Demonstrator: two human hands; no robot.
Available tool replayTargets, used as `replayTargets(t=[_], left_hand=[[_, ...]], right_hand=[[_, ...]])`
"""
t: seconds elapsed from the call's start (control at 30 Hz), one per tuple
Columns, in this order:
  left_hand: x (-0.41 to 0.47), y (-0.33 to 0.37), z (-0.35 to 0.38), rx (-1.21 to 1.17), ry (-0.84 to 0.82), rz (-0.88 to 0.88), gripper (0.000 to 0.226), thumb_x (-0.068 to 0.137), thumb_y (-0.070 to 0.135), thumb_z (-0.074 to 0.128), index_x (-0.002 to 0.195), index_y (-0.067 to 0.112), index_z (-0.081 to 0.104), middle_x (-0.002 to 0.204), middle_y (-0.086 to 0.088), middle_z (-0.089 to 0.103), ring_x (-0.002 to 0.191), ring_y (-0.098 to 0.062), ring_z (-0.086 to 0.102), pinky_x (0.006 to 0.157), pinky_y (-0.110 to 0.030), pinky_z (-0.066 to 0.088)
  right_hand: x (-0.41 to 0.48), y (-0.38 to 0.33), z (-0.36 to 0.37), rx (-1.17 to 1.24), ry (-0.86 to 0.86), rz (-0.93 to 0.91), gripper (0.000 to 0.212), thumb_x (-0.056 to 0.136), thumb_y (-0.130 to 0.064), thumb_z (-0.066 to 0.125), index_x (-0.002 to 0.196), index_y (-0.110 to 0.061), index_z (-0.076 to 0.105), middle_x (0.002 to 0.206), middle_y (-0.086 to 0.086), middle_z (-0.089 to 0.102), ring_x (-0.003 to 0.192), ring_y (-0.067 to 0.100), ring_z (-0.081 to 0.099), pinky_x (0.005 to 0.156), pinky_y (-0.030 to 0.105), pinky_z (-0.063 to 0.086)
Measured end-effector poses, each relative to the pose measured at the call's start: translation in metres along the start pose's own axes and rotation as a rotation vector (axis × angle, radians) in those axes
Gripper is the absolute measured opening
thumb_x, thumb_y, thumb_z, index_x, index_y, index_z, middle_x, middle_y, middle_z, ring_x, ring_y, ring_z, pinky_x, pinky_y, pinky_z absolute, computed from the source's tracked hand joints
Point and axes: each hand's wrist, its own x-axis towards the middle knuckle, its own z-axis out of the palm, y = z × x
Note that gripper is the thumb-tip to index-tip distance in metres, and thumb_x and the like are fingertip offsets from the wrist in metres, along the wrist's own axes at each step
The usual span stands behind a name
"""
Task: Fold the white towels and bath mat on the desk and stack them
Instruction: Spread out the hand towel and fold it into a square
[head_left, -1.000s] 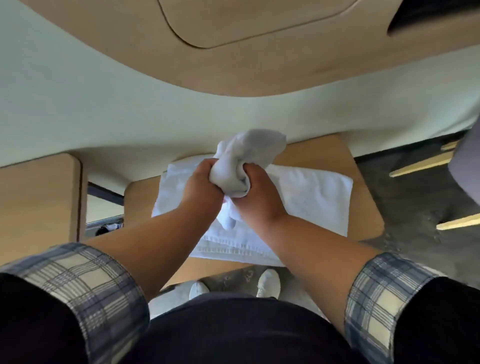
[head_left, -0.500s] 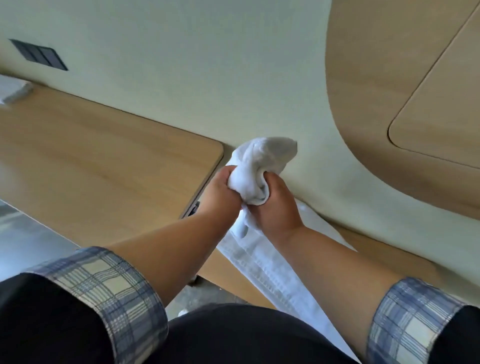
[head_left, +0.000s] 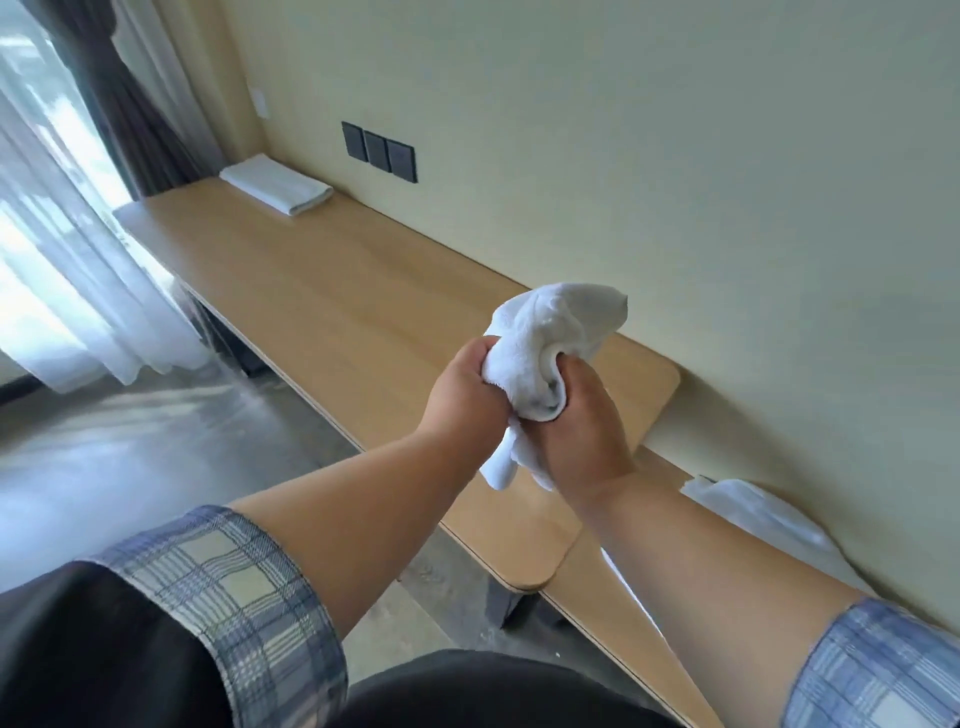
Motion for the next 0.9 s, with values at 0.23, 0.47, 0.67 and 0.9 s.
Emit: replayTargets(t=[0.23, 0.47, 0.67, 0.9], left_hand=[[0.052, -0.004, -0.132, 0.046, 0.022, 0.013, 0.037, 0.076, 0.019, 0.048, 0.097, 0.046, 0.062, 0.082, 0.016, 0.071, 0.086, -0.015, 0.071, 0.082, -0.043, 0.061], [0.114, -0.037, -0.179, 0.053, 0.025, -0.033, 0.036, 0.078, 0.015, 0.052, 0.096, 0.044, 0.061, 0.086, 0.013, 0.072, 0.090, -0.017, 0.071, 0.082, -0.046, 0.061], [0.194, -0.045, -0.212, 0.099, 0.041, -0.048, 0.032, 0.071, 0.022, 0.050, 0.094, 0.041, 0.061, 0.088, 0.009, 0.072, 0.090, -0.021, 0.071, 0.079, -0.048, 0.061], [0.277, -0.044, -0.257, 0.093, 0.044, -0.101, 0.029, 0.076, 0.019, 0.051, 0.094, 0.041, 0.056, 0.100, 0.000, 0.072, 0.097, -0.027, 0.070, 0.084, -0.052, 0.060]], right_hand=[[0.053, -0.061, 0.116, -0.031, -0.022, -0.136, 0.023, 0.077, -0.035, 0.069, 0.082, -0.046, 0.049, 0.073, -0.019, 0.062, 0.071, 0.002, 0.059, 0.058, 0.011, 0.042], [0.100, -0.049, 0.186, -0.091, -0.007, -0.216, 0.030, 0.080, -0.016, 0.066, 0.074, -0.037, 0.045, 0.063, -0.015, 0.057, 0.066, 0.002, 0.058, 0.056, 0.010, 0.033], [0.175, -0.042, 0.239, -0.165, -0.090, -0.143, 0.023, 0.081, -0.025, 0.070, 0.099, -0.023, 0.055, 0.092, -0.005, 0.060, 0.085, 0.017, 0.058, 0.076, 0.035, 0.050], [0.256, -0.062, 0.278, -0.036, -0.223, -0.123, 0.004, 0.074, -0.031, 0.056, 0.071, -0.033, 0.054, 0.066, -0.015, 0.061, 0.069, 0.007, 0.061, 0.062, 0.027, 0.041]])
